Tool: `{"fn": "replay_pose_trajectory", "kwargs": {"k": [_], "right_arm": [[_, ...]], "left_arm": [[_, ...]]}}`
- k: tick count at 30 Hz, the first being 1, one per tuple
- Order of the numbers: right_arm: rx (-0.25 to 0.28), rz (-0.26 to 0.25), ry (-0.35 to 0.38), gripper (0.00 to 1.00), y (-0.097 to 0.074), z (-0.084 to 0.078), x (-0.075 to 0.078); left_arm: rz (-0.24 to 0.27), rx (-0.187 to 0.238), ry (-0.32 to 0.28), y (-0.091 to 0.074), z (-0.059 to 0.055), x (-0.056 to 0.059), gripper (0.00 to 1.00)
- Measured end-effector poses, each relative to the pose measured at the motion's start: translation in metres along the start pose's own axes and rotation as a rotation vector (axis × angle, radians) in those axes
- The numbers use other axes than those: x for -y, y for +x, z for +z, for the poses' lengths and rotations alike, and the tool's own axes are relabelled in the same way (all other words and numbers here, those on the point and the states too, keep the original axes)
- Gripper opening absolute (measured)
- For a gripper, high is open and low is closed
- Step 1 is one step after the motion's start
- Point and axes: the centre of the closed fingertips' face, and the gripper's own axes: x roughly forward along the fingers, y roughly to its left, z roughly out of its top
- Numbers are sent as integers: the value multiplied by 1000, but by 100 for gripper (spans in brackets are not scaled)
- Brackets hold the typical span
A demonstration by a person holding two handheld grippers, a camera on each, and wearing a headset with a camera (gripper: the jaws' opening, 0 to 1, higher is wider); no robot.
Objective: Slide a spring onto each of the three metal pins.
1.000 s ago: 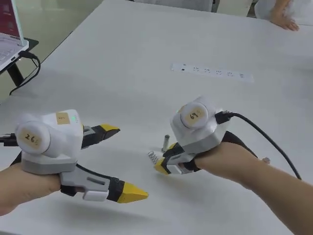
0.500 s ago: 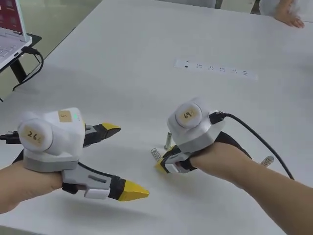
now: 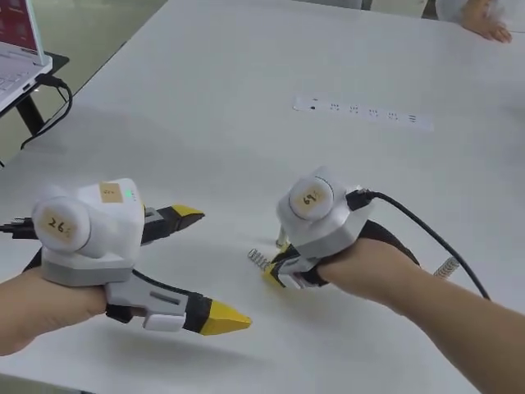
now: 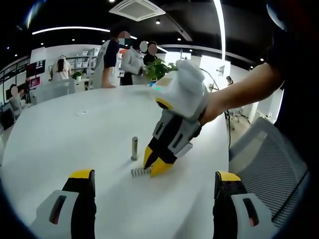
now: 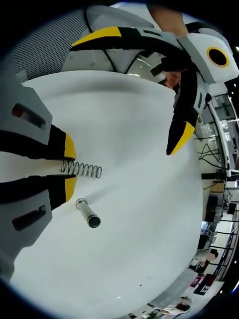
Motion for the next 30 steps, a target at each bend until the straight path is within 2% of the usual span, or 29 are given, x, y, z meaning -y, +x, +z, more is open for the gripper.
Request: {"fn": "replay_pose_trajectory", "kwargs": {"k": [4,7,10,19,30], "right_arm": [[3,-9,-26,8,-2,-2,1],[22,-10,-15,8,-7,-1,3],[27,9,14,8,-14,-4,2],[15,2,-28,8,-31,-16,2],[20,-5,-64,8,-47,-20,2]], "left_arm": [[-4,-2,2,1,0,2,97],[-3,2,2,0,1,2,96],[-5,0,3,0,2,3,96],[-16,8,10,4,8,9,96],[-29,7,16,7,10,13,95]]}}
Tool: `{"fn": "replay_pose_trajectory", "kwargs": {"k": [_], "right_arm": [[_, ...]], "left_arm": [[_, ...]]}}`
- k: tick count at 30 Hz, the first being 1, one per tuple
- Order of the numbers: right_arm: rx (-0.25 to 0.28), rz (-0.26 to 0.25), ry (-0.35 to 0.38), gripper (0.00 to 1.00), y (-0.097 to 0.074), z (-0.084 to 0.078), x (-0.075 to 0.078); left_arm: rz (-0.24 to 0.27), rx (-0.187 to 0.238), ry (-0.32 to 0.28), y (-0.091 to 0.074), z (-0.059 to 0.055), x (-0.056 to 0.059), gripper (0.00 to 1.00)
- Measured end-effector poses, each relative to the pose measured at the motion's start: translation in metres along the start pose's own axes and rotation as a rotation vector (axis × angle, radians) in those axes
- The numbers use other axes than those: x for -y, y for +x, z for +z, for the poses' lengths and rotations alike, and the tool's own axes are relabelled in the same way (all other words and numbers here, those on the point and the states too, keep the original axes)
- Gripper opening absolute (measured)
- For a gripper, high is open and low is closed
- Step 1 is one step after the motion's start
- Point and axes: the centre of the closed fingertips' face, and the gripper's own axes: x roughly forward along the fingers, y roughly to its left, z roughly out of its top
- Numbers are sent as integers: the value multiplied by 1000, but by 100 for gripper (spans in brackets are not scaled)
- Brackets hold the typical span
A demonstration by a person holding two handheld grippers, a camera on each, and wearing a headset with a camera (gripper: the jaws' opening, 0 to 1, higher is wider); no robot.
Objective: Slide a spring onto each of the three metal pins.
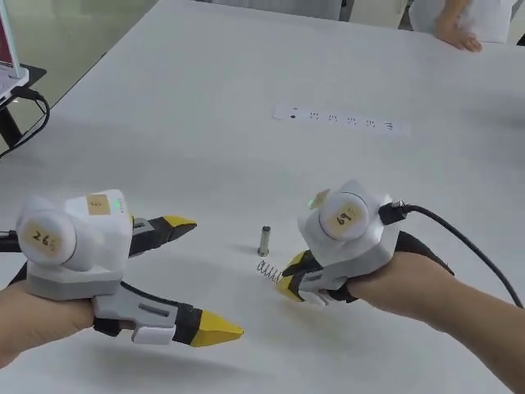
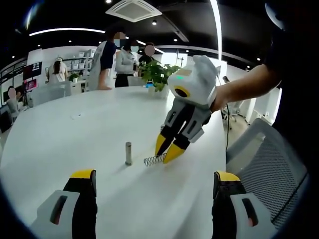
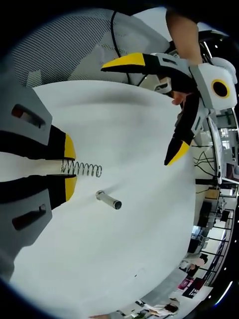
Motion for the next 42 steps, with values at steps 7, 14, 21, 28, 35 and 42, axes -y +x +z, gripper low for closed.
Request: {"fn": "replay_pose_trajectory", "kwargs": {"k": [7,14,21,28,35,42], "right_arm": [[0,9,-28,8,-6,-4,-5],[-1,15,-102,8,-12,-5,-11],[3,22,-142,8,-16,-6,-14],[2,36,-180,8,-18,-5,-18],[2,47,-235,8,-19,-1,-21],[4,66,-290,7,-19,3,-26]], "left_arm": [[-9,-8,0,1,-1,3,92],[-21,-16,-8,3,-2,4,88],[-53,-24,-19,5,-4,8,77],[-85,-12,-12,9,-1,14,58],[-124,4,42,11,-3,17,46],[-155,26,111,12,-2,19,40]]}}
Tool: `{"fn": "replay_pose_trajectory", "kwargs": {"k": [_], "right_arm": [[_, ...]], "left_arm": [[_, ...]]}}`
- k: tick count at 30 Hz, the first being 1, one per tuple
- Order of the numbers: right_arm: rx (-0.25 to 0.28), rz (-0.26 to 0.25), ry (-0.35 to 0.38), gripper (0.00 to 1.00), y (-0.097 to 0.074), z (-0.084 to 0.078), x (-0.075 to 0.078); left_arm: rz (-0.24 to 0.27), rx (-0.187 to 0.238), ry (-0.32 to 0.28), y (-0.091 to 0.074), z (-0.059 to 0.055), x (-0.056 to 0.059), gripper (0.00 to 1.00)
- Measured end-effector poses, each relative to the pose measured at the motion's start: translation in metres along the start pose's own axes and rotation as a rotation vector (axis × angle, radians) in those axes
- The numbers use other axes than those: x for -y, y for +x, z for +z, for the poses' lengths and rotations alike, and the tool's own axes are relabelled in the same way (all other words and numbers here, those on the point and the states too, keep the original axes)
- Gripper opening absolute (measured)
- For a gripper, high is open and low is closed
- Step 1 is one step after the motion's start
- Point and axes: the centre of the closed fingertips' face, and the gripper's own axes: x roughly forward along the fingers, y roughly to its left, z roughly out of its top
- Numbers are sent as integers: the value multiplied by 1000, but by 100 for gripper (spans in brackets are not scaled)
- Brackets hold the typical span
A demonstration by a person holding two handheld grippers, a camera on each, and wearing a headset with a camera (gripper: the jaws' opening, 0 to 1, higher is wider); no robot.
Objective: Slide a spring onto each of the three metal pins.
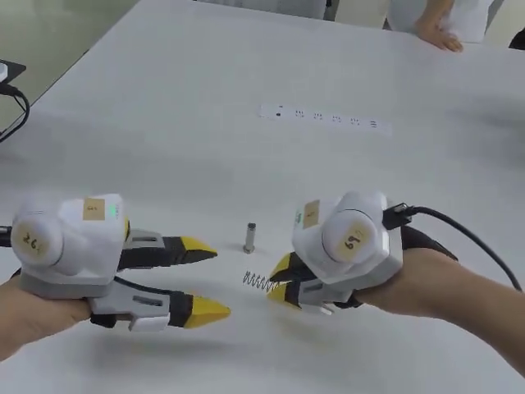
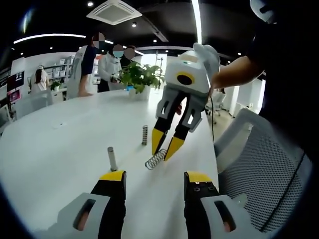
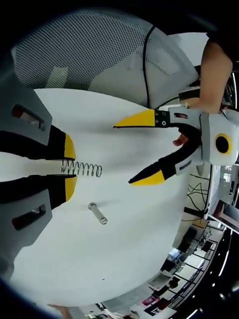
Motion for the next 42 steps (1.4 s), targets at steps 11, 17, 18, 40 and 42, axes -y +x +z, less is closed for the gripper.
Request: {"fn": "replay_pose_trajectory", "kwargs": {"k": [11,17,18,40,42], "right_arm": [[68,15,-108,7,-8,17,-6],[87,32,-157,7,-11,27,-11],[89,33,-158,7,-11,28,-11],[138,55,-232,7,-22,43,-17],[134,56,-237,7,-22,43,-17]], "left_arm": [[-35,12,50,5,7,5,27],[-35,28,19,7,10,3,25],[-36,34,17,7,11,3,24],[-89,76,-15,6,23,14,6],[-93,72,-15,7,22,14,5]]}}
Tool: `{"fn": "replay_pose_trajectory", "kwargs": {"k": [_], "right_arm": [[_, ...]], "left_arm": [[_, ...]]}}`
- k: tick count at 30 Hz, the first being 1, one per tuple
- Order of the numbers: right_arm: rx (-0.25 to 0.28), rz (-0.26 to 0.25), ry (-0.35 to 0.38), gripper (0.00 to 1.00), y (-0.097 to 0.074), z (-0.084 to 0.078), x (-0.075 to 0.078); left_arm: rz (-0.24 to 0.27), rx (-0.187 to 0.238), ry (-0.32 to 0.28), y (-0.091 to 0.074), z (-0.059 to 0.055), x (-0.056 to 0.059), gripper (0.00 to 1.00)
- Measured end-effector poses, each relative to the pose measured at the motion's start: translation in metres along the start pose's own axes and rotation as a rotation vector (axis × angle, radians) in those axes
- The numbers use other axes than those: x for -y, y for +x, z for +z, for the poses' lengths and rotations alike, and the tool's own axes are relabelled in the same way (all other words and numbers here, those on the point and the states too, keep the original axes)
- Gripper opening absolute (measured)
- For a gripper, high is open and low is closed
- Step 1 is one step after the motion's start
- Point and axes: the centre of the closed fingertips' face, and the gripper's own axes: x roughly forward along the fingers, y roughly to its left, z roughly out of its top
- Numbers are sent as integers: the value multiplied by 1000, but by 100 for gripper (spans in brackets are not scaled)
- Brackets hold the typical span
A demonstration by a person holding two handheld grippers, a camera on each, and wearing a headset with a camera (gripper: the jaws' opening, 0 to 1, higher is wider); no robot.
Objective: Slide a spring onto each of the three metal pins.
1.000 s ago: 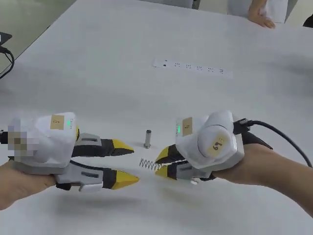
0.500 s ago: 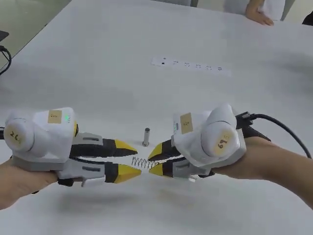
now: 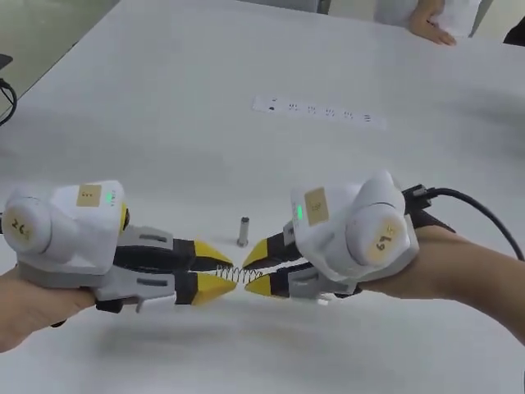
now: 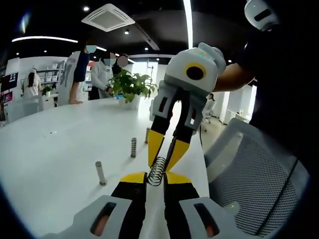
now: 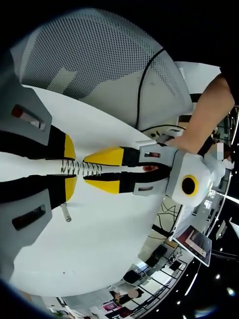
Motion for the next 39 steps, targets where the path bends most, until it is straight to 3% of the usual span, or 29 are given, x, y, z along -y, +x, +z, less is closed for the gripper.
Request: {"fn": "replay_pose_trajectory", "kwargs": {"k": [12,39], "right_arm": [[8,3,-22,8,-4,-1,-1],[42,6,46,9,-10,-6,-4]], "left_arm": [[-8,0,-2,3,2,4,3],[-40,-20,-10,5,5,12,1]]}}
